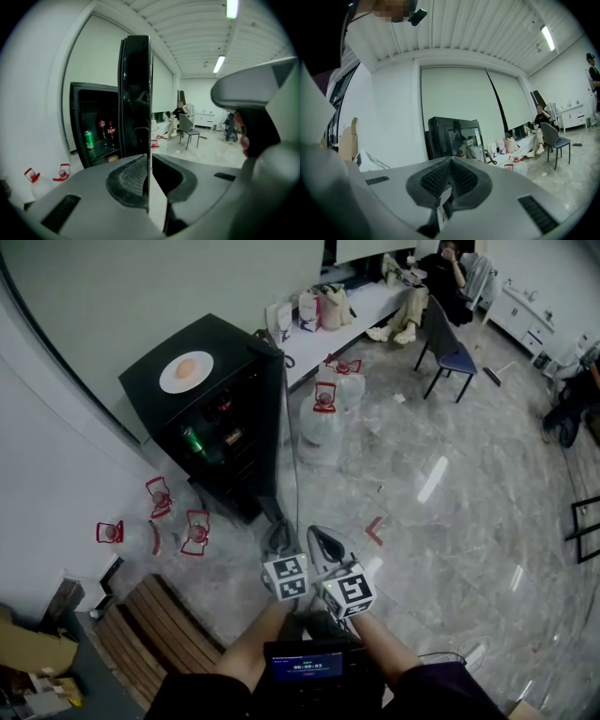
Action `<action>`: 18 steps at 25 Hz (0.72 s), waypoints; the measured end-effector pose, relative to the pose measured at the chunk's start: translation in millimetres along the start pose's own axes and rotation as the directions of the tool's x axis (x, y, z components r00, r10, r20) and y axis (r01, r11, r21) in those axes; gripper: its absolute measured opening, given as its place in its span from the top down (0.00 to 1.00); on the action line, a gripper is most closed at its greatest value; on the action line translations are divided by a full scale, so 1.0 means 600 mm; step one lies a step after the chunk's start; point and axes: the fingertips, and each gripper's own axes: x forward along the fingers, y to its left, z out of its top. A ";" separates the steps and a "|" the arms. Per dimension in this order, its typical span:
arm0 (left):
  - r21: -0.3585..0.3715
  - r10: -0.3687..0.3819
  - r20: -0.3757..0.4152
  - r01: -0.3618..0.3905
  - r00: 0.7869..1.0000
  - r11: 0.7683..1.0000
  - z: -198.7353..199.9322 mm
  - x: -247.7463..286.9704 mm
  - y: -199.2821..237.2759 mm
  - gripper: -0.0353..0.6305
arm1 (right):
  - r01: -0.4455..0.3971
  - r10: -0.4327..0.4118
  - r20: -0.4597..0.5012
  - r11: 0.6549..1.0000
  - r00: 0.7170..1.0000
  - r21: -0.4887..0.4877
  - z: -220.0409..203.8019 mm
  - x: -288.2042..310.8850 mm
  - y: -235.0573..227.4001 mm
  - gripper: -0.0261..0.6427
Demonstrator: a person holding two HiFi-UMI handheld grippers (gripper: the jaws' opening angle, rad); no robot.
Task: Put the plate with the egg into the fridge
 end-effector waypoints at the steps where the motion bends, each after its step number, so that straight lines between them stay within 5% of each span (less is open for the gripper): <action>1: 0.017 -0.043 0.023 0.043 0.999 0.999 0.004 -0.010 -0.017 0.88 | 0.011 -0.011 0.003 1.000 1.000 -0.002 0.000 -0.006 -0.005 0.95; 9: 0.056 -0.193 0.166 0.187 0.967 0.981 0.062 -0.078 0.019 0.93 | 0.033 -0.033 -0.003 0.999 0.999 0.010 -0.007 -0.012 -0.001 0.95; 12: 0.135 -0.246 0.226 0.220 0.943 0.966 0.111 -0.093 0.062 0.94 | 0.027 -0.027 -0.033 1.000 0.999 -0.009 -0.005 0.007 0.020 0.95; 18: 0.405 -0.396 0.235 0.281 0.888 0.870 0.232 -0.107 0.173 0.93 | -0.025 0.026 0.001 0.968 1.000 -0.248 0.023 0.086 0.096 0.95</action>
